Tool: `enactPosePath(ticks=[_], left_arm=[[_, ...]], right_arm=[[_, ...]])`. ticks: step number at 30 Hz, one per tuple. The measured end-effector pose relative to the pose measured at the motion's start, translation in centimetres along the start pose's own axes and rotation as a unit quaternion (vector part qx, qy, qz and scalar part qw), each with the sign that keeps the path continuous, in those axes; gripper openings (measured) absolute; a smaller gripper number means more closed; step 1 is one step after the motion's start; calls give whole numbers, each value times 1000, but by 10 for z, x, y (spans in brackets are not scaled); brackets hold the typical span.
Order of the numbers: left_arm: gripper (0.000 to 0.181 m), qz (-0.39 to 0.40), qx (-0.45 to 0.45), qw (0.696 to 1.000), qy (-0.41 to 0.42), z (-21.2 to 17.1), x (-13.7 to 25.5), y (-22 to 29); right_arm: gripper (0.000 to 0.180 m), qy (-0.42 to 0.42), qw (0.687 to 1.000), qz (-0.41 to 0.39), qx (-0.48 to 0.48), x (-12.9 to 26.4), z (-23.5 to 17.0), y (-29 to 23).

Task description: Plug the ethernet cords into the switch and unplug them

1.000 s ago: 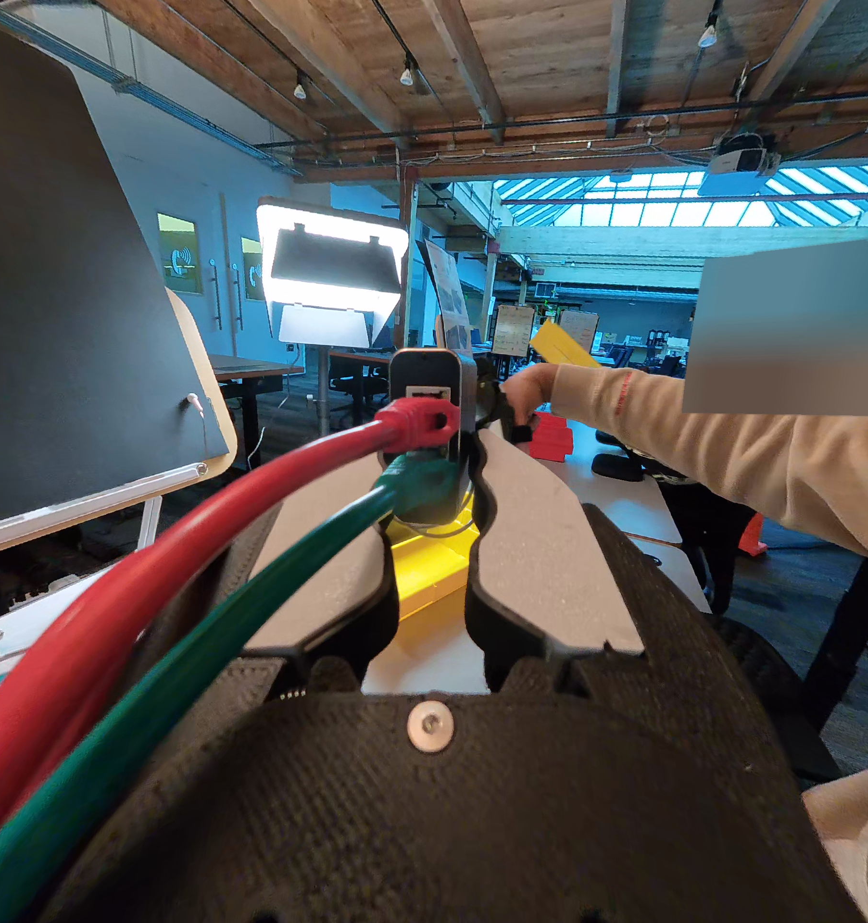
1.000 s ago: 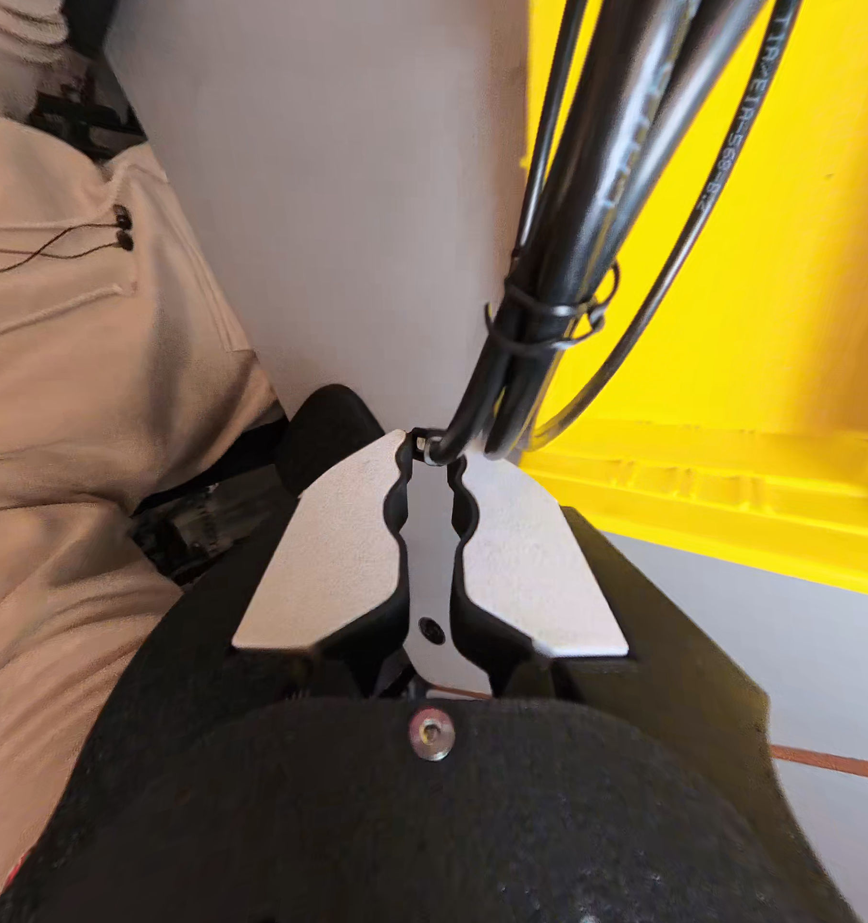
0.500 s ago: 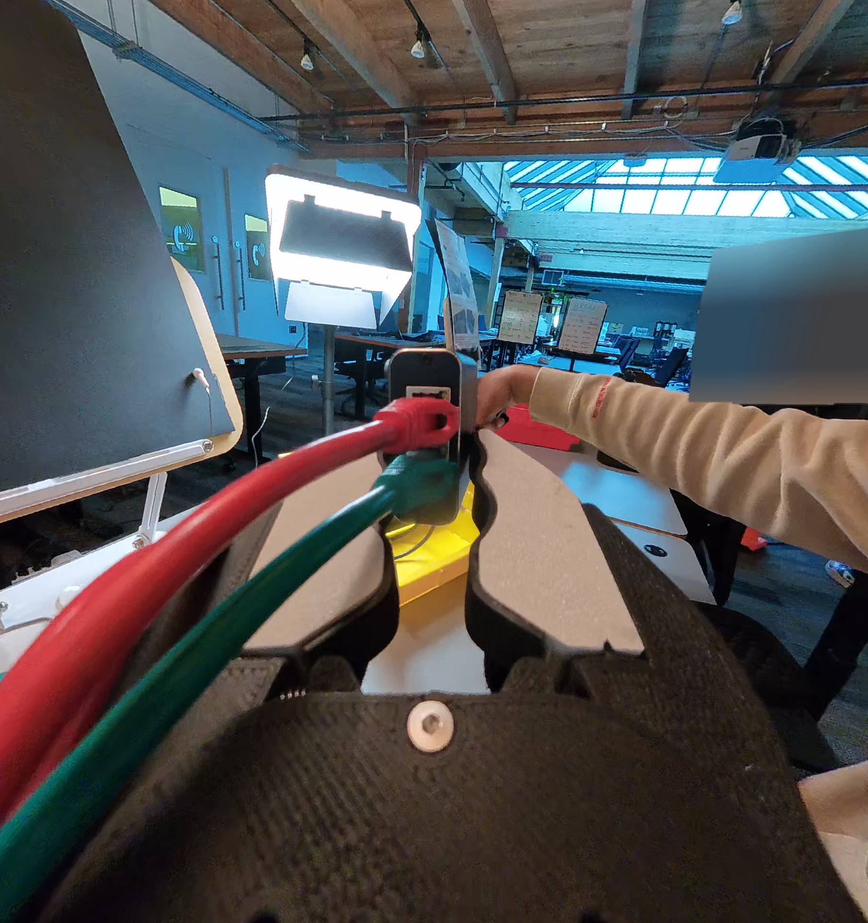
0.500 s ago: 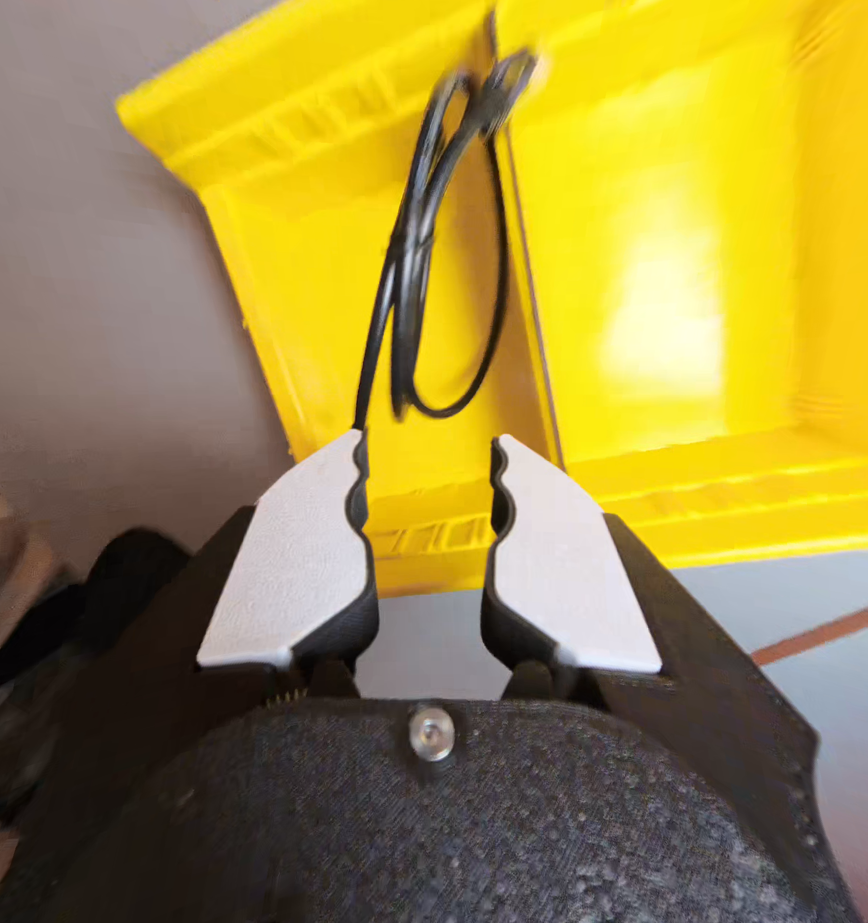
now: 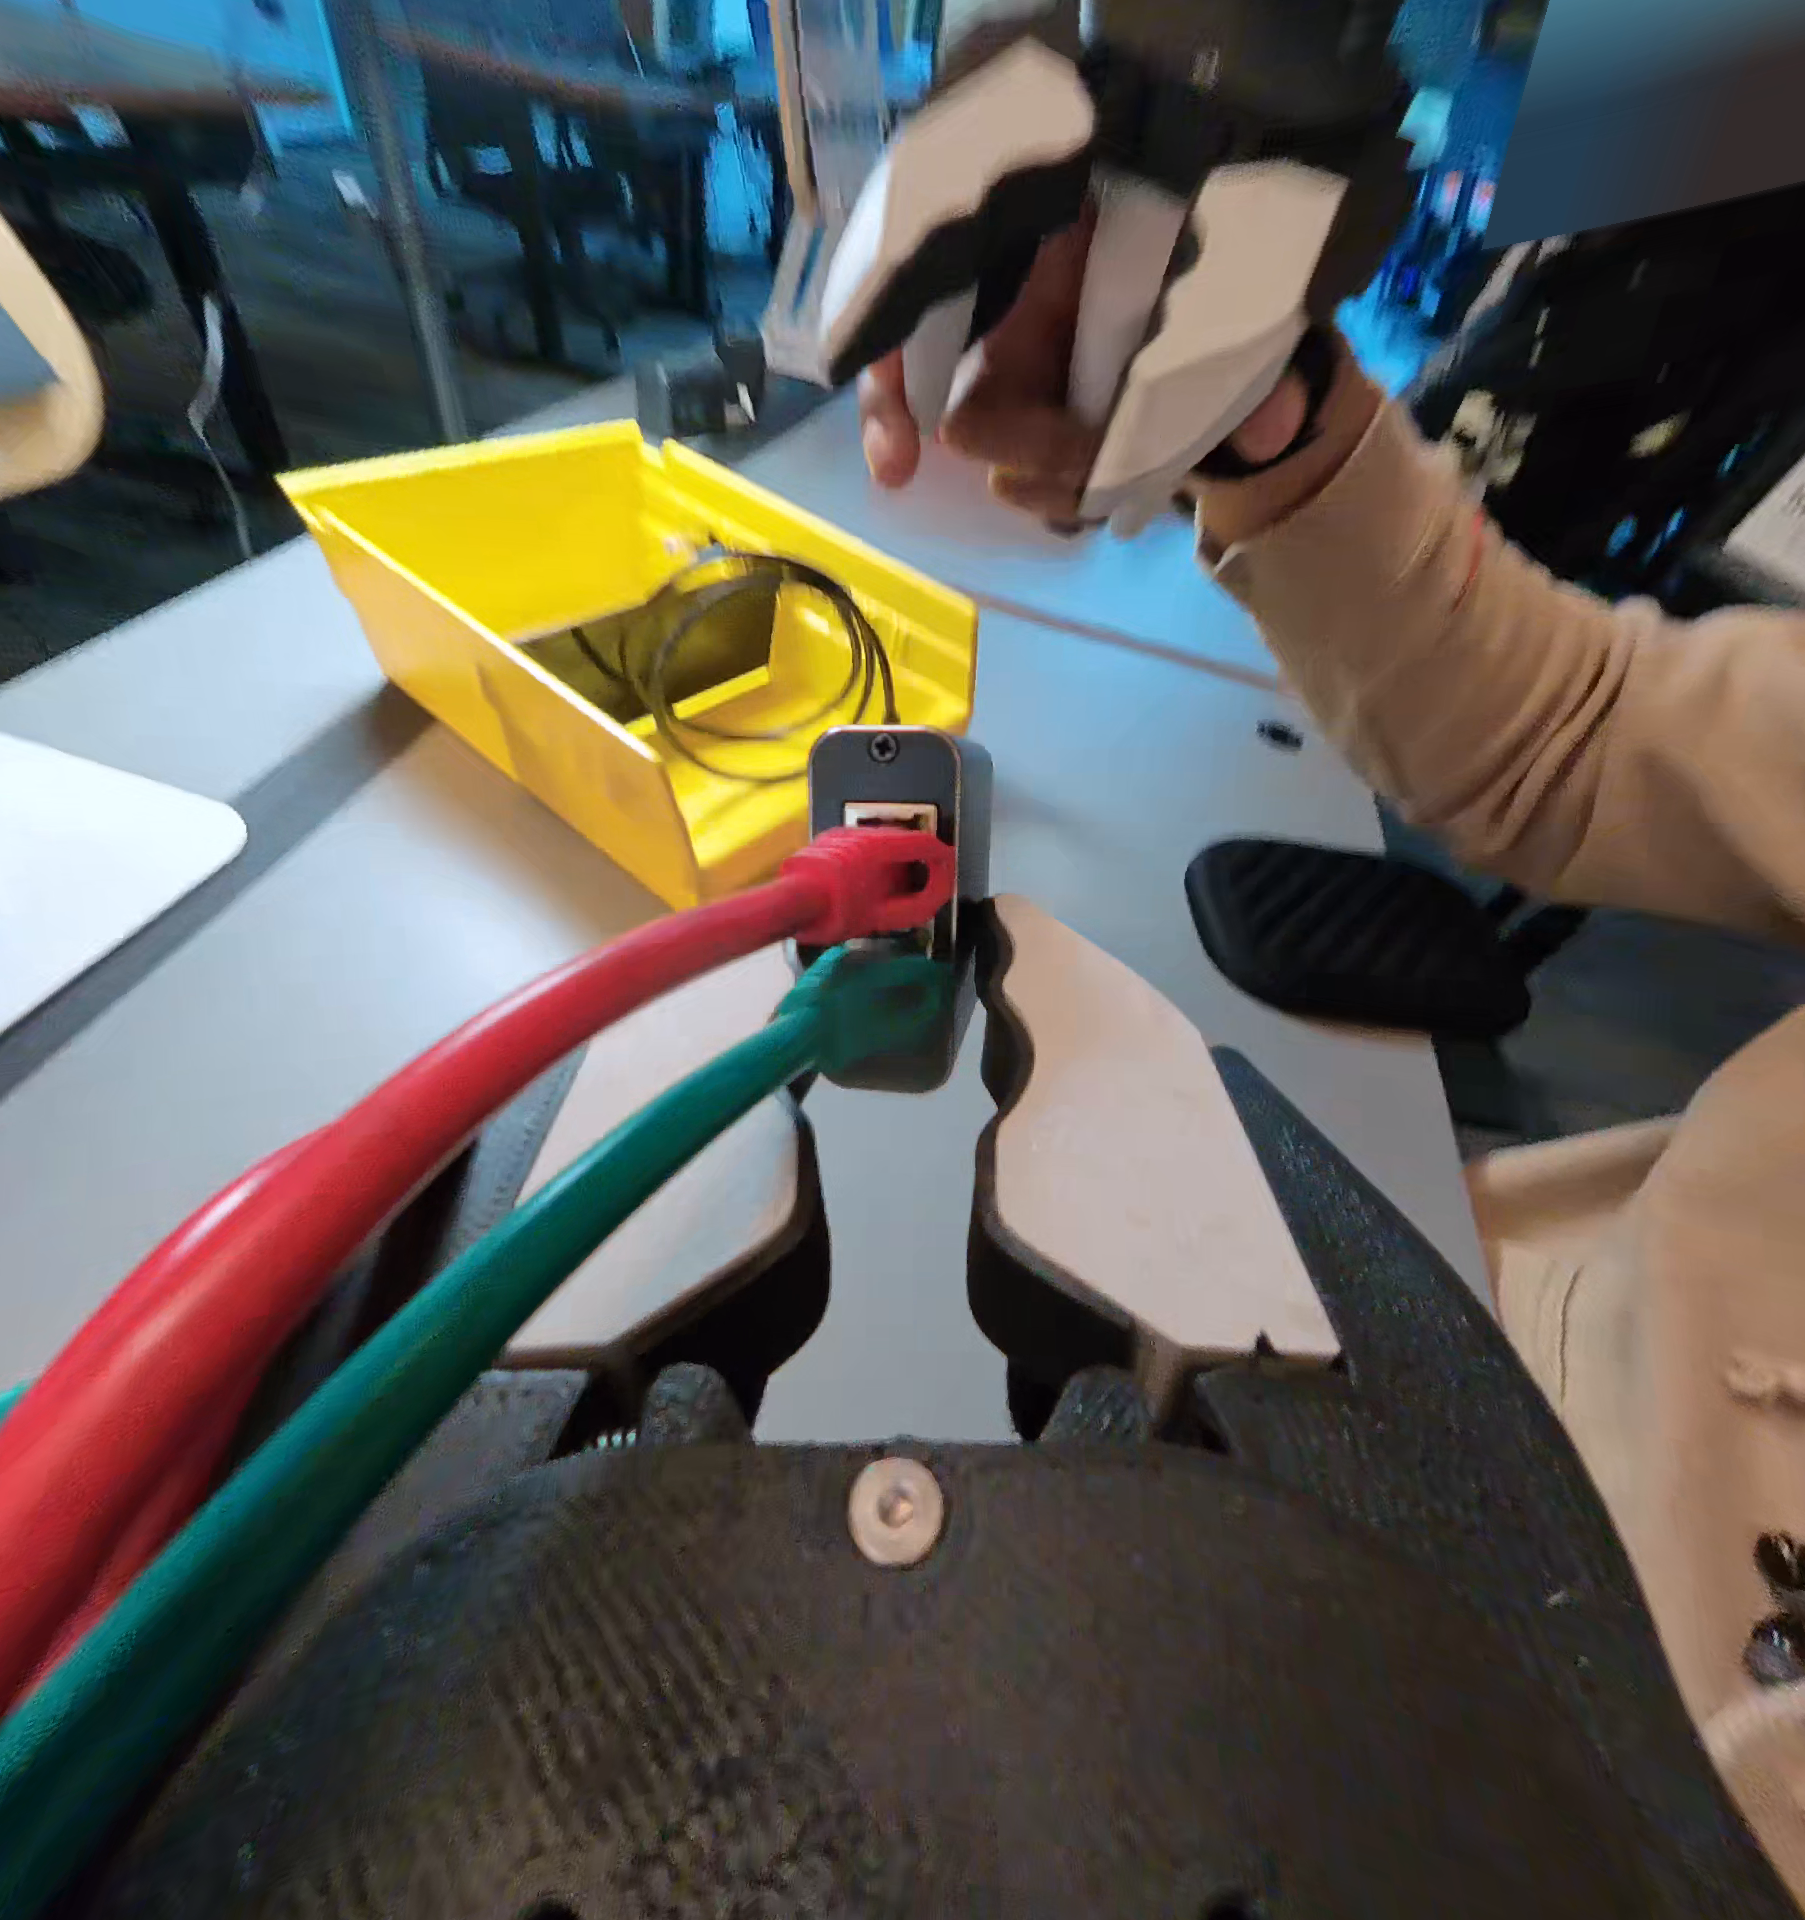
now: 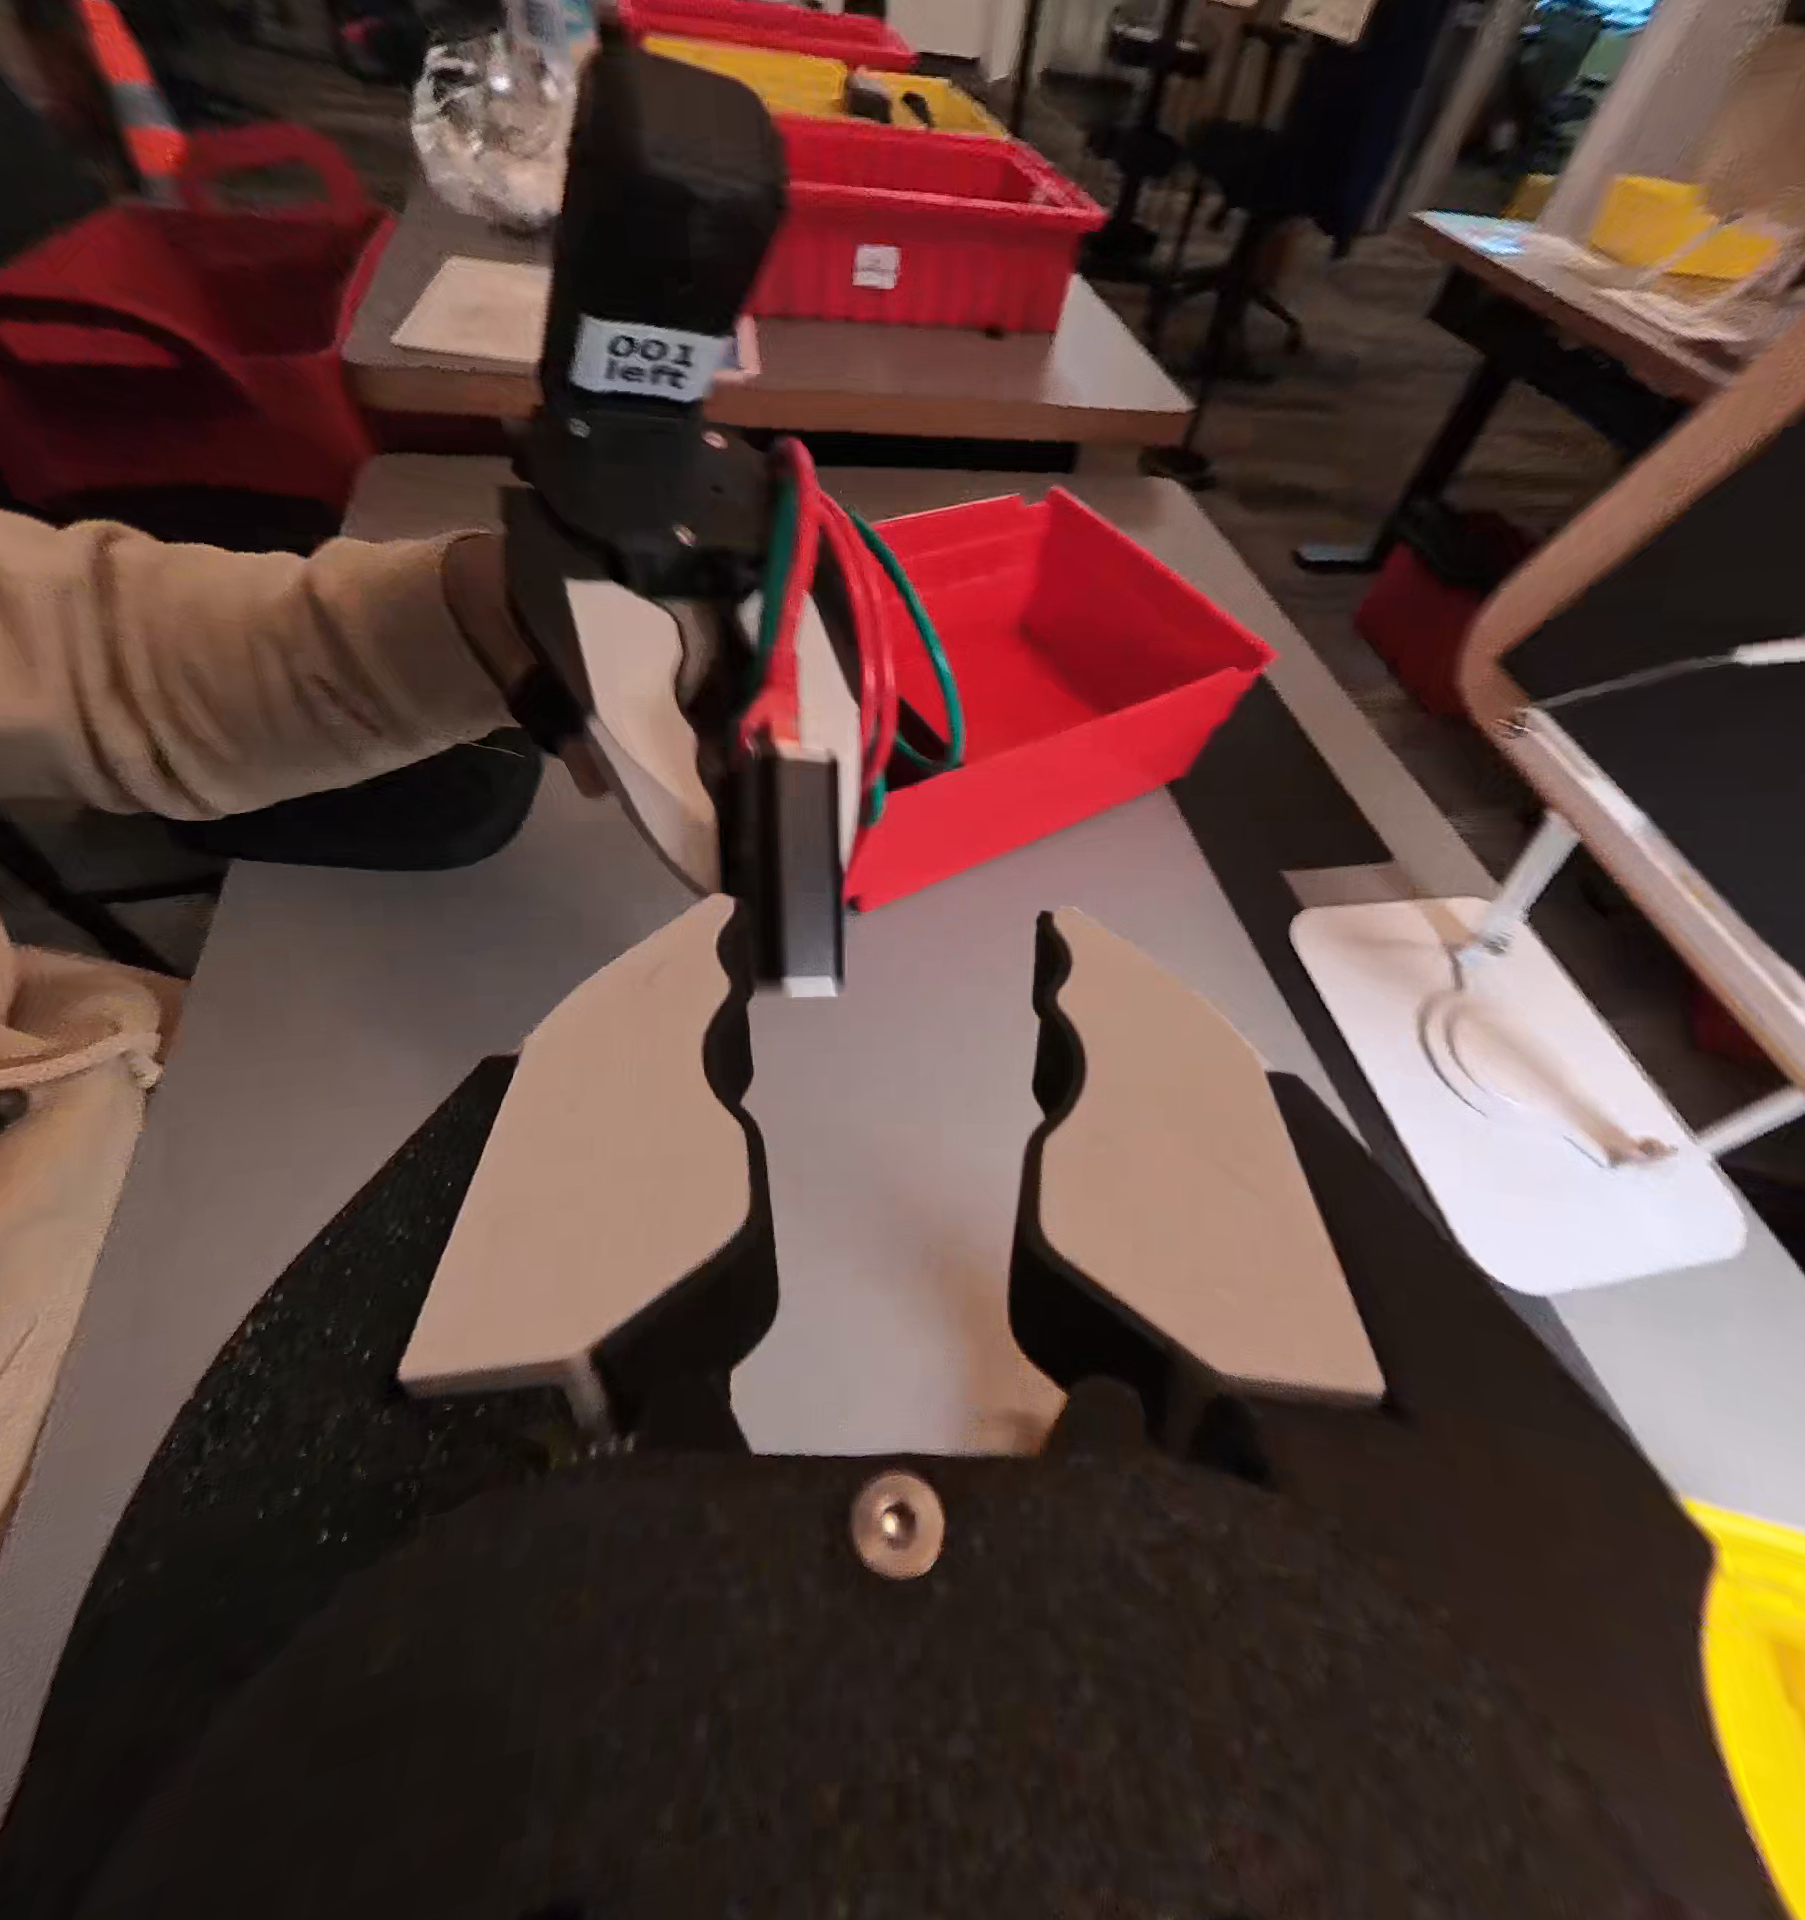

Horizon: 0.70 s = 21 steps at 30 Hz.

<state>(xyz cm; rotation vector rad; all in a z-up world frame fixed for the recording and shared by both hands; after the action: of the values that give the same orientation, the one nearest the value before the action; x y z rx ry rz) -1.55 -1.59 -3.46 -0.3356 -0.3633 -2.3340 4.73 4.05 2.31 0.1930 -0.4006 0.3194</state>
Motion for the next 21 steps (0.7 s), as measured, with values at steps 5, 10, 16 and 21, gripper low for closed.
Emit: enactPosePath(ticks=[5,10,16,21], left_arm=[[27,-4,-37,994,-105,-30,-24,11],[27,-8,-69,981,-181,-52,-34,21],[32,-11,-71,980,-184,-57,-32,15],[58,16,-104,986,-127,-41,-35,11]], right_arm=[[47,-87,995,31,26,-63,4,-25],[29,-142,979,144,-25,-102,-14,-46],[6,-103,987,121,-15,-98,-14,-40],[5,-6,996,90,-21,-78,6,-23]])
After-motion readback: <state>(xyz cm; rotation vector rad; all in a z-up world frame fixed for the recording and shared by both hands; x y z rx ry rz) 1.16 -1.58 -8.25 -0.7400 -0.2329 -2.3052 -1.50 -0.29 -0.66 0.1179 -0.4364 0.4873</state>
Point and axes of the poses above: each gripper's, where its closed fingertips meet, x back along the fingers, z out of its top, y = z × x across the jaws, the point moved 2 cm from there along x, back along the fingers, and after that the axes turned 3 degrees about -y, right-handed, at the moved point
